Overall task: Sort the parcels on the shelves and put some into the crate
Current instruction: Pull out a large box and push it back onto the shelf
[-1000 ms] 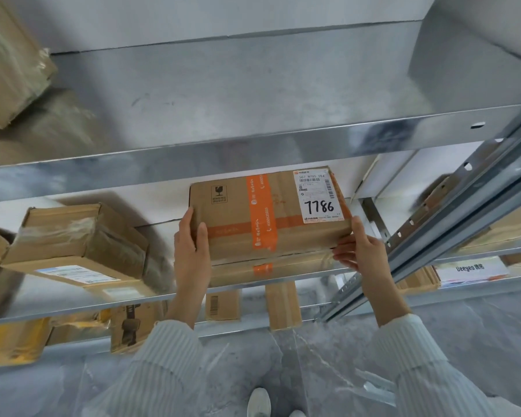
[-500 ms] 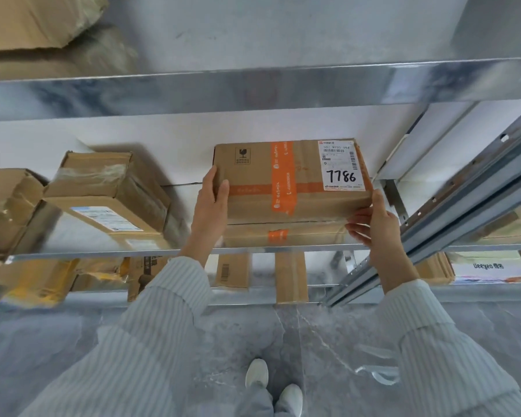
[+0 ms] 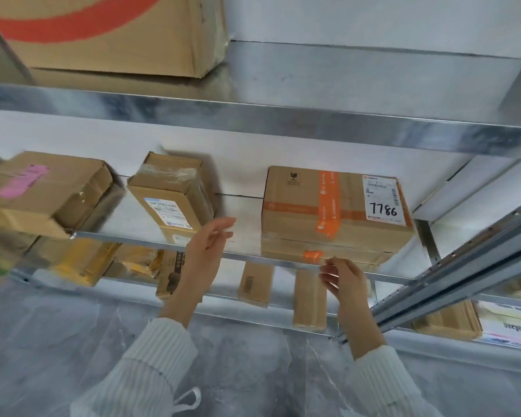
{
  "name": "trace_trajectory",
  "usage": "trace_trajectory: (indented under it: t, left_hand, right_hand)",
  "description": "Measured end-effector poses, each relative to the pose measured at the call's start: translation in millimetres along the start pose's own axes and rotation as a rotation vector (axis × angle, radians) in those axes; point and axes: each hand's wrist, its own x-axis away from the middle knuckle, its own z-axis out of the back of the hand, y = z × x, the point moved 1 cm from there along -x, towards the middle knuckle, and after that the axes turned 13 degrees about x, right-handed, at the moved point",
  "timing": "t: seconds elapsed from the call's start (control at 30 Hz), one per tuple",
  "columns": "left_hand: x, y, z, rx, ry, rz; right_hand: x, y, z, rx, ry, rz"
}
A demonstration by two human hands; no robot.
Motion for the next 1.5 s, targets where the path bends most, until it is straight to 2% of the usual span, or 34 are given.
trace_trajectory:
  t: [0.2, 0.3, 0.47, 0.57, 0.77, 0.97, 1.3, 1.5]
  left_hand:
    - [28, -11, 109, 0.017, 0.097, 0.013]
    - [42, -19, 172, 0.041, 0.132, -0.033]
    - [67, -32, 278, 0.098, 0.118, -0.004]
    - [89, -38, 342, 0.076, 0.102, 0.026]
    - [118, -50, 464, 0.027, 0.198, 0.139]
    - [132, -46, 551, 0.034, 0.269, 0.159]
    - [91, -80, 661, 0.008, 0.354, 0.201]
    - [22, -103, 730, 0.01, 0.414, 0.211]
  right_hand:
    - [43, 6, -53, 0.097, -0.105, 0.116]
    - [69, 16, -89, 0.142, -0.084, 0.136]
    - [141, 31, -171, 0.14, -0.088, 0.18]
    - [187, 41, -230, 0.13, -0.097, 0.178]
    - [250, 73, -341, 0.15, -0.228, 0.131]
    - [293, 81, -429, 0.165, -0.291, 0.143]
    - [310, 60, -588, 0.242, -0.411, 0.207]
    - [278, 57, -687, 0.217, -0.456, 0.131]
